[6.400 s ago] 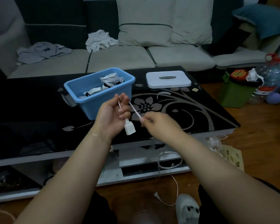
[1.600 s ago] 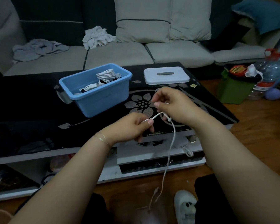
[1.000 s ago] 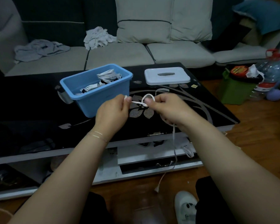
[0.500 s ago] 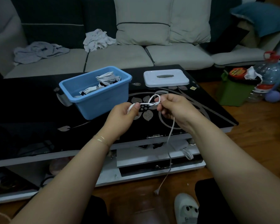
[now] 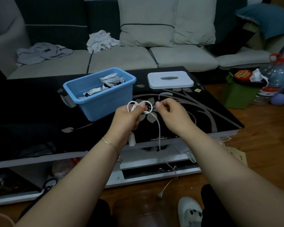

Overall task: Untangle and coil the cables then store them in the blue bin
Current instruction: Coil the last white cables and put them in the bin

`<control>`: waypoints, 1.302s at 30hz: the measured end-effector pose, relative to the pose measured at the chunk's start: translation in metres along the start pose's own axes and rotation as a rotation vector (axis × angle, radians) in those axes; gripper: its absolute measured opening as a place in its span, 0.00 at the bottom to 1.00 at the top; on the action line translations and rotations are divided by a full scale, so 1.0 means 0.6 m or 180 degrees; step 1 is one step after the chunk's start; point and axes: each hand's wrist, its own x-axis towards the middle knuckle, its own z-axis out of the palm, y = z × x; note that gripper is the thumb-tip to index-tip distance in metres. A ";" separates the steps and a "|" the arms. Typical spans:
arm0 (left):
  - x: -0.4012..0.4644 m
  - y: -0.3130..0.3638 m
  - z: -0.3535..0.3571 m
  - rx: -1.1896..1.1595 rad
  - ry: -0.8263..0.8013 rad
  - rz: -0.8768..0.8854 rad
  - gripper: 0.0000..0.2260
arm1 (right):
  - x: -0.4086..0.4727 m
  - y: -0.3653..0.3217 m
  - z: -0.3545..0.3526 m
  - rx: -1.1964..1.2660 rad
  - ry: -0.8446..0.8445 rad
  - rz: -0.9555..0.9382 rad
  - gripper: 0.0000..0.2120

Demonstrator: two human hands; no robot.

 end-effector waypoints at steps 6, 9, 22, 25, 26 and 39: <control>0.005 0.003 -0.007 -0.0565 -0.0029 -0.0016 0.12 | -0.013 -0.009 0.004 0.1279 -0.1214 0.0805 0.14; 0.011 -0.001 -0.014 0.0064 0.0237 0.0069 0.17 | -0.003 -0.004 0.011 0.1029 -0.0287 0.0525 0.08; -0.014 0.005 0.003 0.0984 -0.0039 0.0422 0.20 | -0.023 -0.014 0.031 -0.0104 -0.0120 -0.0261 0.15; -0.011 0.003 0.003 0.0378 -0.0135 -0.0016 0.18 | -0.024 -0.025 0.025 0.0102 -0.0329 -0.0313 0.19; -0.009 0.002 0.002 0.0200 -0.0113 -0.0097 0.16 | -0.023 -0.029 0.022 0.0452 -0.0446 -0.0231 0.18; 0.001 0.005 -0.009 0.1832 0.0534 0.0872 0.16 | -0.005 -0.005 0.015 0.0768 0.0227 0.0305 0.07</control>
